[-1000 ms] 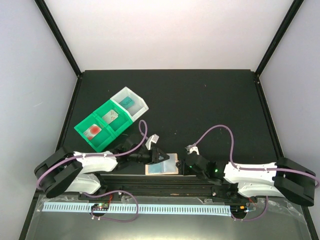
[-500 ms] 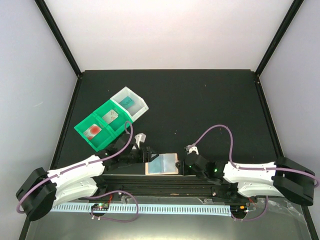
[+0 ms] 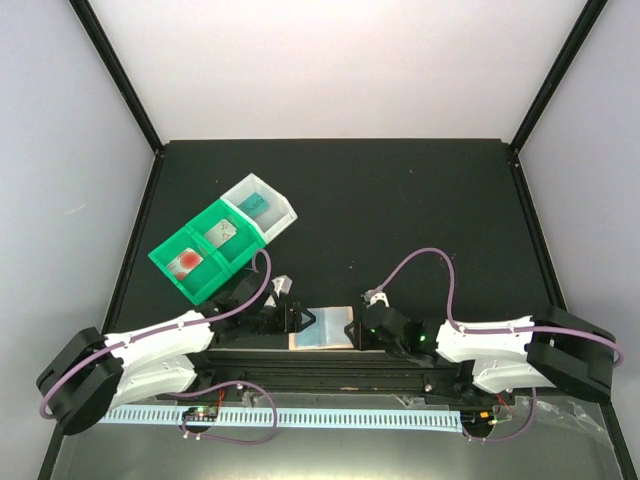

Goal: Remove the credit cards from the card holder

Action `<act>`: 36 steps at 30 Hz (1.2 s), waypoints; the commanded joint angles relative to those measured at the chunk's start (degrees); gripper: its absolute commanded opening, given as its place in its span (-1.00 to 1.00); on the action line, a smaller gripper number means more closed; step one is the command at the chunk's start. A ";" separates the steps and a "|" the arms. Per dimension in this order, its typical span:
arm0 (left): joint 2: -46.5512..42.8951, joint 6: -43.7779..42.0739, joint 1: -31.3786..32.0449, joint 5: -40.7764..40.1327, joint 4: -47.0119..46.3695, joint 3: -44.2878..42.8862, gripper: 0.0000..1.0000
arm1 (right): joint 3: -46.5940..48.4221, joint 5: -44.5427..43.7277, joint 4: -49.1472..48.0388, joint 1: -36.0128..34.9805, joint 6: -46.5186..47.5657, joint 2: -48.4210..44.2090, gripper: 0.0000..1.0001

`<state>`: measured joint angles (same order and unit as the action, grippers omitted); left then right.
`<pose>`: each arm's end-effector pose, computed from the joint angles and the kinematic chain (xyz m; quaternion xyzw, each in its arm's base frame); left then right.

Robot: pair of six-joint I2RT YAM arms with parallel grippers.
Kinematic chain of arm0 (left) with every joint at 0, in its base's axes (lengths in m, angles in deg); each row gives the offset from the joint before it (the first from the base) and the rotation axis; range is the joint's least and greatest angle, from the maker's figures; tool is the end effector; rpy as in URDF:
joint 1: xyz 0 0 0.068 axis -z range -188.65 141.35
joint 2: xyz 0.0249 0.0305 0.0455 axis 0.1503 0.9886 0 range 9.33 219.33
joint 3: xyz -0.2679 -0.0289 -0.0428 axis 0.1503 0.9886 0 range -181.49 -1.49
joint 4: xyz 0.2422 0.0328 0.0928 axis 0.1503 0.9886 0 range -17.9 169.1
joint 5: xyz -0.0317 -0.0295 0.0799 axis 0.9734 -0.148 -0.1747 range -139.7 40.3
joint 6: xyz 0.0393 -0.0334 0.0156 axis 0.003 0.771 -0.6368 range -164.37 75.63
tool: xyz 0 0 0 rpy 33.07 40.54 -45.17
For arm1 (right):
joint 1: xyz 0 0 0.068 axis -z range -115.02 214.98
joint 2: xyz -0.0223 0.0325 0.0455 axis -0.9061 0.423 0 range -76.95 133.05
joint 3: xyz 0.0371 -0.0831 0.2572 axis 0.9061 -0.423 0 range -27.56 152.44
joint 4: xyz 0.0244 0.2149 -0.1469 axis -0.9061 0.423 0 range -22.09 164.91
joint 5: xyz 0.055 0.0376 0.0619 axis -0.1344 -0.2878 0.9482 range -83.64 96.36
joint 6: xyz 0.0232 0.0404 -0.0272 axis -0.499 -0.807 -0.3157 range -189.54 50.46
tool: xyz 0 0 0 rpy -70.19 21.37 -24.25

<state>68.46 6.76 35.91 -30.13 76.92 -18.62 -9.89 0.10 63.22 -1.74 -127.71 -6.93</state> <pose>0.1201 -0.1350 0.1423 0.0099 0.9184 -0.3749 0.1262 0.0828 0.1828 0.1234 -0.0497 0.9300 0.2962 0.2120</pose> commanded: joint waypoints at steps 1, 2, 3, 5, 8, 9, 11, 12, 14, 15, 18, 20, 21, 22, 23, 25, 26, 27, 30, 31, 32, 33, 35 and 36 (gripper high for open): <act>0.92 -0.14 -0.44 2.24 -4.05 0.58 0.62 | 0.85 0.15 -0.44 0.27 0.53 0.78 -0.26; 1.10 0.19 -0.48 2.49 -4.95 0.86 0.62 | 0.68 0.19 -0.68 0.28 0.31 0.86 -0.26; 1.46 0.46 -0.48 2.75 -5.86 1.21 0.62 | 0.54 0.26 -0.86 0.27 0.19 0.95 -0.26; 2.46 0.84 -0.44 3.16 -7.13 1.42 0.62 | 0.39 0.29 -0.97 0.27 0.06 1.08 -0.26; 4.33 1.05 -0.47 3.40 -7.69 1.22 0.62 | 0.20 0.12 -1.11 0.28 -0.21 0.97 -0.27; 4.97 1.09 -0.45 3.59 -8.15 1.22 0.62 | 0.10 0.11 -1.25 0.28 -0.34 0.81 -0.27; 5.36 1.87 -0.45 4.79 -9.92 1.42 0.61 | -0.13 0.19 -1.19 0.27 -0.49 0.54 -0.27; 5.33 2.46 -0.44 5.53 -11.06 1.52 0.61 | -0.28 0.25 -1.20 0.27 -0.66 0.43 -0.27; 5.13 3.61 -0.43 6.97 -13.32 1.57 0.61 | -0.68 0.32 -1.36 0.25 -0.95 0.16 -0.27; 4.92 4.28 -0.43 7.73 -14.46 1.65 0.60 | -0.85 0.29 -1.53 0.27 -1.08 0.05 -0.27; 5.12 6.72 -0.37 10.53 -19.46 2.58 0.60 | -1.06 0.21 -1.58 0.27 -1.35 -0.01 -0.28; 5.83 8.13 -0.30 11.80 -22.53 3.17 0.58 | -0.98 0.07 -1.56 0.27 -1.37 -0.06 -0.28; 6.10 8.26 -0.26 11.91 -22.92 3.23 0.58 | -1.04 0.05 -1.70 0.24 -1.41 -0.06 -0.28; 6.44 8.28 -0.26 11.92 -23.22 3.30 0.58 | -1.06 0.03 -1.89 0.27 -1.48 -0.06 -0.28; 6.76 8.32 -0.18 12.02 -23.43 3.32 0.58 | -1.13 0.02 -2.04 0.29 -1.55 0.06 -0.28; 7.48 8.67 -0.17 12.86 -24.93 3.33 0.58 | -1.15 0.10 -2.41 0.26 -1.72 0.31 -0.28; 7.82 9.02 -0.09 13.25 -25.78 3.37 0.58 | -1.15 0.16 -2.55 0.27 -1.77 0.45 -0.29; 8.06 9.51 0.04 13.56 -26.61 3.33 0.58 | -1.15 0.17 -2.67 0.26 -1.89 0.59 -0.29; 8.46 11.09 0.86 14.07 -29.04 3.10 0.57 | -1.21 0.13 -2.78 0.26 -1.89 0.71 -0.30; 8.54 11.51 1.21 14.21 -29.49 2.76 0.57 | -1.23 0.13 -2.83 0.24 -1.87 0.70 -0.30; 8.50 11.68 1.73 14.21 -29.43 2.39 0.56 | -1.22 0.04 -2.86 0.27 -1.86 0.61 -0.30; 8.47 11.70 2.10 14.20 -29.07 1.84 0.56 | -1.17 0.02 -2.87 0.27 -1.86 0.55 -0.30; 8.09 11.56 2.72 13.89 -28.02 0.97 0.56 | -1.15 0.02 -2.87 0.22 -1.77 0.55 -0.31; 7.80 11.49 2.92 13.62 -27.57 0.69 0.56 | -1.07 0.02 -2.78 0.20 -1.73 0.54 -0.31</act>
<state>76.57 17.08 36.32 -21.04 54.45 -14.77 -10.35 -0.95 62.04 -1.44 -128.87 -6.63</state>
